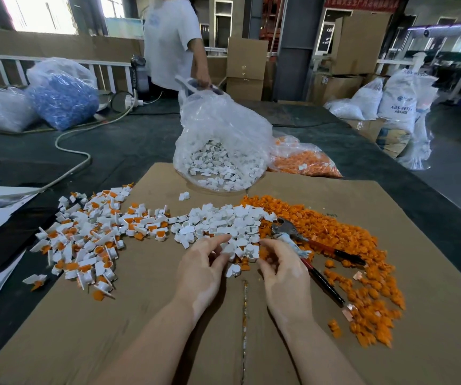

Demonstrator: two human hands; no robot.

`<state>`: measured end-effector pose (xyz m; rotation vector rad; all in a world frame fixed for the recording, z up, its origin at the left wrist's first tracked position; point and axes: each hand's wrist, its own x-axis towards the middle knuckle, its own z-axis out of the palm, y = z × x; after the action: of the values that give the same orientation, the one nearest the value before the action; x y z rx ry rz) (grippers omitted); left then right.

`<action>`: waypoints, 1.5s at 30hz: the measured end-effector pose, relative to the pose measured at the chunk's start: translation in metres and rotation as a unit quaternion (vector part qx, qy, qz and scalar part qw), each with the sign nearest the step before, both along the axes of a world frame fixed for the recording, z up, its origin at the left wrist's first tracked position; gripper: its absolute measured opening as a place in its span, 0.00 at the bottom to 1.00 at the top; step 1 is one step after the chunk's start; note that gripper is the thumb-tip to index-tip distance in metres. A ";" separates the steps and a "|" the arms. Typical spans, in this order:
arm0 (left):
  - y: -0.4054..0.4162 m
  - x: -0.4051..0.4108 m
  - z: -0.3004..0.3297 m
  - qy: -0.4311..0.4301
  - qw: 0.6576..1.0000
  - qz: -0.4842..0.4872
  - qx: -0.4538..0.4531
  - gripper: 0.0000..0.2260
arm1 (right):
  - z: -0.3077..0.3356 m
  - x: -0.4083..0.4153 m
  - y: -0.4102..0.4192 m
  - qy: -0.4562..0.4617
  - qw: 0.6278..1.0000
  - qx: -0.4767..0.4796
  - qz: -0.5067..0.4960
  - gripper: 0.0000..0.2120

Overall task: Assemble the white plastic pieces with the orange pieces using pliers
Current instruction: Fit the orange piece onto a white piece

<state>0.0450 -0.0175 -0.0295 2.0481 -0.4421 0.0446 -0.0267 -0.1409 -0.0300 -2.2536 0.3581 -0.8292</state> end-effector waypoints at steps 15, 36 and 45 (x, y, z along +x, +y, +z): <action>0.000 -0.003 0.004 0.009 0.998 -0.055 -0.032 0.13 | 0.001 -0.001 -0.002 -0.024 0.982 0.173 0.065 0.12; -0.001 -0.007 0.006 0.107 0.978 -0.110 -0.140 0.09 | 0.002 -0.002 0.008 0.055 0.995 -0.073 0.032 0.12; -0.002 -0.009 0.007 0.081 0.982 -0.123 -0.117 0.12 | 0.000 -0.001 0.006 0.056 0.995 -0.061 0.056 0.12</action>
<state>0.0355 -0.0197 -0.0229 1.7391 -0.5565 -0.2084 -0.0276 -0.1352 -0.0300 -2.4170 0.2344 -0.6838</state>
